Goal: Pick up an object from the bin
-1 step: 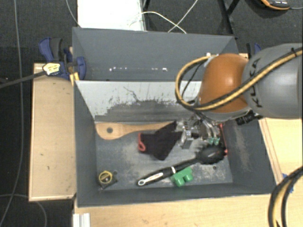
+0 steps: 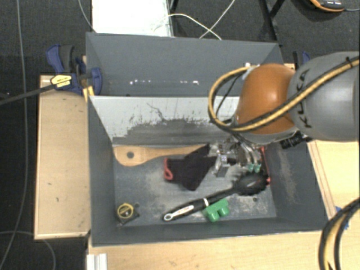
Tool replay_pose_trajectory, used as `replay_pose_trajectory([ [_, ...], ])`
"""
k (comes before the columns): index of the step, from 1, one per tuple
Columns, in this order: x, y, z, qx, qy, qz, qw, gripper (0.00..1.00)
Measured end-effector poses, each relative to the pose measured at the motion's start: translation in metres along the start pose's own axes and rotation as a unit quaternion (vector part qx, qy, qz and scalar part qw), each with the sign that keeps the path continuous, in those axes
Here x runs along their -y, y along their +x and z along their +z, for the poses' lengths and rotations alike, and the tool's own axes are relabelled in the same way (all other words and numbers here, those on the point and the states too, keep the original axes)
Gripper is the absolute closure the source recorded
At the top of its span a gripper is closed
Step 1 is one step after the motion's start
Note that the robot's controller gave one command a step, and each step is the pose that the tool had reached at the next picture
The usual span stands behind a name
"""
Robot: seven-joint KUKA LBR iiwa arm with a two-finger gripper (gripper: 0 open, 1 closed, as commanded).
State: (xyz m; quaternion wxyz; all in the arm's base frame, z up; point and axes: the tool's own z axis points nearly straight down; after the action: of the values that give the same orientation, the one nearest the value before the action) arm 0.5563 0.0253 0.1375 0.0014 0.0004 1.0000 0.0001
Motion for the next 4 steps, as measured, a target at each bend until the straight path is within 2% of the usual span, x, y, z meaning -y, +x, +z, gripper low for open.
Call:
replay_pose_trajectory([
  [1,0.002,0.011,0.023,0.0001,0.0,0.039,0.9992,0.0],
  [2,0.005,0.001,-0.099,0.0004,0.0,0.019,0.9998,0.0],
  [3,-0.001,0.004,-0.019,-0.0014,0.0,0.037,0.9993,0.0],
  [4,0.001,0.011,-0.088,0.0035,0.0,0.034,0.9994,0.0],
])
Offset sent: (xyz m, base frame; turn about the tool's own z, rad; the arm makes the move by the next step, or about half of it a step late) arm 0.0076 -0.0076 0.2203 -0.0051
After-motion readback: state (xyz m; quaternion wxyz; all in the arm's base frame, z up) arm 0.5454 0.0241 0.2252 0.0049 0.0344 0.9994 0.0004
